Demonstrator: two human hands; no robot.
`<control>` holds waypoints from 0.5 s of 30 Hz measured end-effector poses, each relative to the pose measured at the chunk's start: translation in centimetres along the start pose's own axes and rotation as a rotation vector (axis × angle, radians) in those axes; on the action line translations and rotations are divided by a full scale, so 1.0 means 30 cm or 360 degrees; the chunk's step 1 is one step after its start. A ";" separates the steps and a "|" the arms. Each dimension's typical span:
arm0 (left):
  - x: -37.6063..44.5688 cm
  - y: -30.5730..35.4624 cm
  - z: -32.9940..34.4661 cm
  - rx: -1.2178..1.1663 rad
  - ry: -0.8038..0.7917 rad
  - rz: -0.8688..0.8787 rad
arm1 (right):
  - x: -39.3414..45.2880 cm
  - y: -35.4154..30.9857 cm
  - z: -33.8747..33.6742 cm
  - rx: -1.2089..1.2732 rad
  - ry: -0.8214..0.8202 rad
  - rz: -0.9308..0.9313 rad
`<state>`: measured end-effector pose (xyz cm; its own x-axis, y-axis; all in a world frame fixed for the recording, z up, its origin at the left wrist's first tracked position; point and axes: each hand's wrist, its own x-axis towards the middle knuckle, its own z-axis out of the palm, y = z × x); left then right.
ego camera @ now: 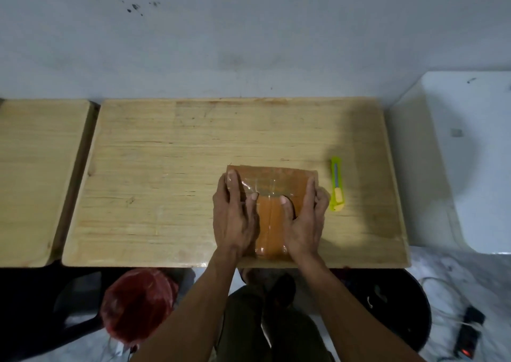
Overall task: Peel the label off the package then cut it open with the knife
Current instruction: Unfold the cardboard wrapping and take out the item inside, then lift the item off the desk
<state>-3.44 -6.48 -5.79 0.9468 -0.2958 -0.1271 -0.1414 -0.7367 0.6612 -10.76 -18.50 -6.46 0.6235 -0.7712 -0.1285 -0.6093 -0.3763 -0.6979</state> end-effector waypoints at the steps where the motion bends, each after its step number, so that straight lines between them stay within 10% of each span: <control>1: -0.008 0.021 -0.016 0.0016 -0.0011 0.0055 | -0.003 -0.006 -0.029 -0.0005 0.0006 -0.0016; 15: -0.201 0.408 -0.147 0.0004 -0.0524 0.0567 | -0.313 0.024 -0.568 0.0164 0.0205 0.0271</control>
<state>-9.60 -11.04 6.32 0.6976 -0.7062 -0.1205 -0.4414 -0.5562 0.7041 -25.39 -20.28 6.25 0.4443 -0.8807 -0.1643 -0.6430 -0.1858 -0.7430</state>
